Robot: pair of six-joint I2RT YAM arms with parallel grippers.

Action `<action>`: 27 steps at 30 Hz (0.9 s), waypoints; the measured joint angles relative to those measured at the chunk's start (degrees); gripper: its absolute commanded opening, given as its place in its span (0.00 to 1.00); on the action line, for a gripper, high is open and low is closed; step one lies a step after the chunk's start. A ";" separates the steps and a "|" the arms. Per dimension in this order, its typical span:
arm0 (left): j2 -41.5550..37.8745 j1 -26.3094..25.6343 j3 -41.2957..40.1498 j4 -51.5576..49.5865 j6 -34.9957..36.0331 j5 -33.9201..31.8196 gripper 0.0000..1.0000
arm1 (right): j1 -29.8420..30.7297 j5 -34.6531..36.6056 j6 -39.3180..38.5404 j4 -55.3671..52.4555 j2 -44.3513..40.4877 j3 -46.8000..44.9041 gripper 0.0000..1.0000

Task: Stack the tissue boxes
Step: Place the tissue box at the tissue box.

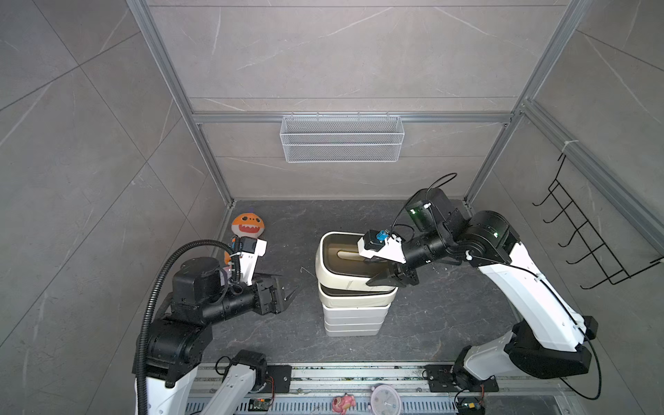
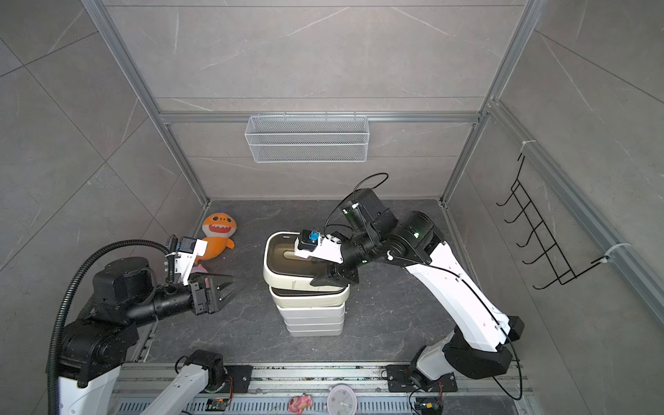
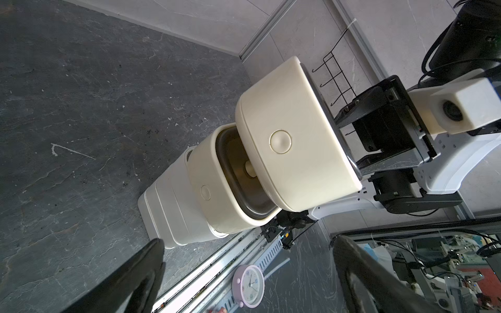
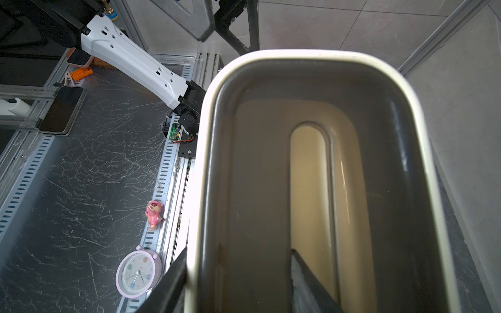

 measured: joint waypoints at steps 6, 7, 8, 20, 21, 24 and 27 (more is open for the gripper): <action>-0.33 0.00 0.00 -0.26 0.04 0.00 1.00 | 0.63 0.85 0.02 0.31 0.02 -0.35 0.43; -0.37 0.00 0.00 -0.26 0.04 0.00 1.00 | 0.66 0.87 0.04 0.33 0.02 -0.35 0.43; -0.46 0.00 0.00 -0.26 0.04 0.00 1.00 | 0.66 0.96 0.07 0.33 0.04 -0.35 0.44; -0.70 0.00 -0.11 -0.20 0.04 0.04 1.00 | 0.98 1.68 0.46 1.38 0.98 -1.51 0.44; -0.70 0.00 -0.13 -0.20 0.04 0.02 1.00 | 0.98 1.62 0.48 1.84 0.87 -2.08 0.44; -0.70 0.00 -0.33 -0.17 0.04 0.02 1.00 | 1.01 1.66 0.48 3.39 0.35 -3.28 0.44; -0.70 0.00 -0.68 -0.11 0.04 0.02 1.00 | 1.01 1.70 0.48 4.24 -0.24 -4.22 0.44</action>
